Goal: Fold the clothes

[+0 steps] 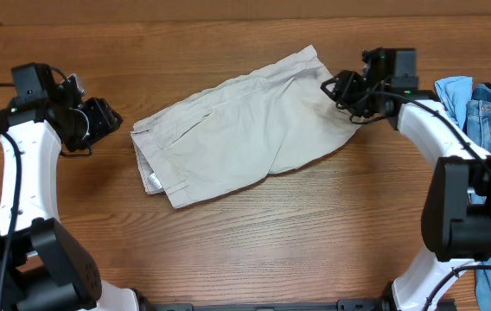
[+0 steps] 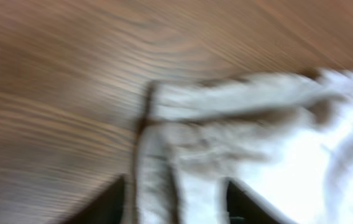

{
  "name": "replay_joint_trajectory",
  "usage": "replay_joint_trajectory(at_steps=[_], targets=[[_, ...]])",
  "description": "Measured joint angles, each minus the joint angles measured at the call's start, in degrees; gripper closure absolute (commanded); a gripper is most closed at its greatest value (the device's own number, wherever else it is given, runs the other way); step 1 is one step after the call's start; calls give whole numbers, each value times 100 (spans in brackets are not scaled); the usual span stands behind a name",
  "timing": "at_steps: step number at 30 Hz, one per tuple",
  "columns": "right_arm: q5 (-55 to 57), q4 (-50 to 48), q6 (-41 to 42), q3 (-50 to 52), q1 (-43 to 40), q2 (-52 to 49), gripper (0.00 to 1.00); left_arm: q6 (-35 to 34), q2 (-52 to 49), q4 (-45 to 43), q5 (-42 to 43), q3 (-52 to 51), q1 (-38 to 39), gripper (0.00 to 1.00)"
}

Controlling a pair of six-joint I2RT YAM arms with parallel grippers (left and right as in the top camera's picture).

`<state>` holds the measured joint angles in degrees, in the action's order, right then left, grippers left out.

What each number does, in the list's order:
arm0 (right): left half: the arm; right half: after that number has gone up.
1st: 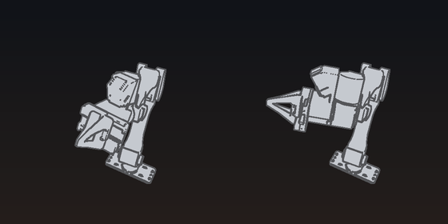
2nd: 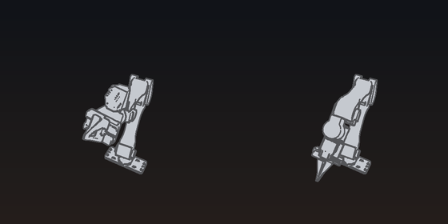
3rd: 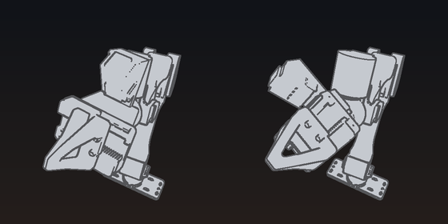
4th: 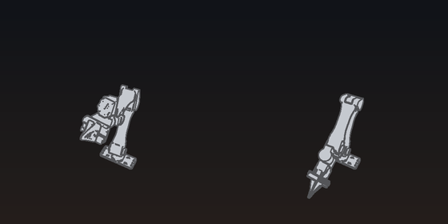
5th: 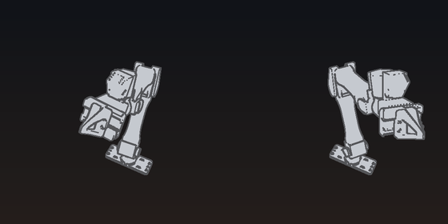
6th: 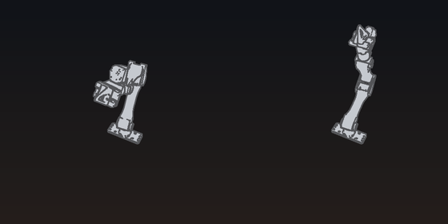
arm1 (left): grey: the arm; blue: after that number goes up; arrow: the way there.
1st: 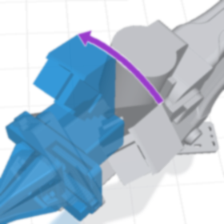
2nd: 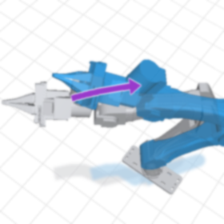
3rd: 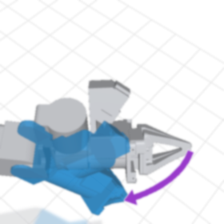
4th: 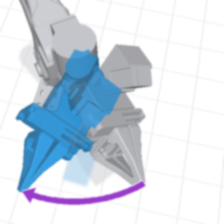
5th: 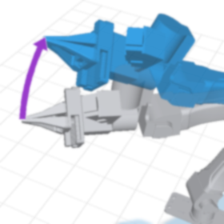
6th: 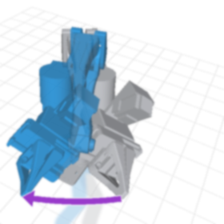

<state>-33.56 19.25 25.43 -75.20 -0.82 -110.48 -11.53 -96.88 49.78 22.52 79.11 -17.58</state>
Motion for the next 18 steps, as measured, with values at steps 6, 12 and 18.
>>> replay_joint_trajectory(at_steps=[6, 12, 18], targets=[[-1043, 490, 4, -2, 210, 243, 96, 1060, 238, 44, 382, 83, 1128, 96], [42, 667, 9, 413, 809, 249, 83, 1812, -695, -575, -273, -188, 2090, 96], [1283, 684, 7, 1001, 935, 249, 87, 1805, -1904, -1060, -636, -267, 2026, 90]])
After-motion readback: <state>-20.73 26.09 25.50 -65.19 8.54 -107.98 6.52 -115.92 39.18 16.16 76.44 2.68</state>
